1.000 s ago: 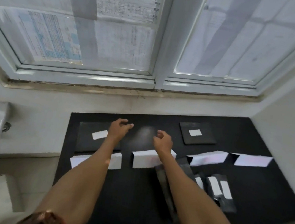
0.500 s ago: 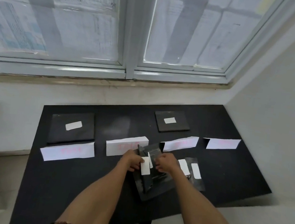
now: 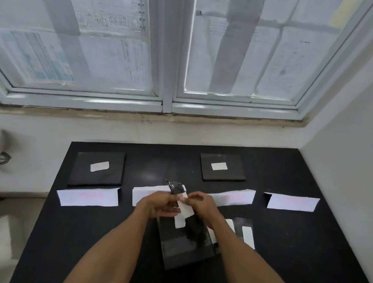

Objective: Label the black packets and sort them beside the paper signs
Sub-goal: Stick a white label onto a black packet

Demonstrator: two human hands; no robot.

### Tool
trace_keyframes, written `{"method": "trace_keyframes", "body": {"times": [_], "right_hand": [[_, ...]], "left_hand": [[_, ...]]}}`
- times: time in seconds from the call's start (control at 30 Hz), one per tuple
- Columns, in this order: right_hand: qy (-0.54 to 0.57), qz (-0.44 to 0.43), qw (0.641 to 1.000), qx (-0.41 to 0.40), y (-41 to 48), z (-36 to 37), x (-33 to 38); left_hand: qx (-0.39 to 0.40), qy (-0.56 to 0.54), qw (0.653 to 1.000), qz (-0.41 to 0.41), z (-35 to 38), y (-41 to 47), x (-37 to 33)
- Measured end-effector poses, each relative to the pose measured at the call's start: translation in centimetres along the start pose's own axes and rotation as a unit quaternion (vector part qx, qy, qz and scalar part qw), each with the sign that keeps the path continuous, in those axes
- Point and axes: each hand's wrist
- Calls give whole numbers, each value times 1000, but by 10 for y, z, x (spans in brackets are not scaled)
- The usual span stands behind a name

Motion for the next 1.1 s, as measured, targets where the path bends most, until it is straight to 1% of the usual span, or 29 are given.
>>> {"method": "trace_keyframes", "body": {"times": [0.1,0.2,0.3,0.47,0.63,0.7,0.77,0.83,0.97,1.1], "right_hand": [[67,-34,997,-8,5,-11,21],[102,-43,994,-12,8,-26,42],[79,-44,996,-22,11,-43,58],[27,-63,995,-74,17,-65,67],[6,-81,986,-148,12,-81,66],[-15,-82,982,-167,10,-89,64],[-36,-107,975,-189,7,-96,62],[-54,-130,973,-184,3,-107,63],[-74,-159,974,-144,-4,-132,63],[-94,-174,965,-172,2,-166,59]], "left_hand": [[16,-60,996,66,4,-9,-18],[39,-63,992,106,11,-14,-36],[56,-63,989,124,21,-15,-52],[97,-50,985,130,42,-7,-71],[139,-31,983,116,65,2,-84],[144,-38,982,117,73,4,-87],[152,-59,979,126,79,7,-89],[143,-93,975,140,88,10,-91],[84,-135,968,192,103,20,-101],[101,-116,969,193,130,30,-119]]}}
Point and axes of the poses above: each hand's wrist, its own y-axis towards the middle knuckle, its own z-axis out of the palm, x = y × z, and after that the axes turned 5 degrees about -z, right-handed
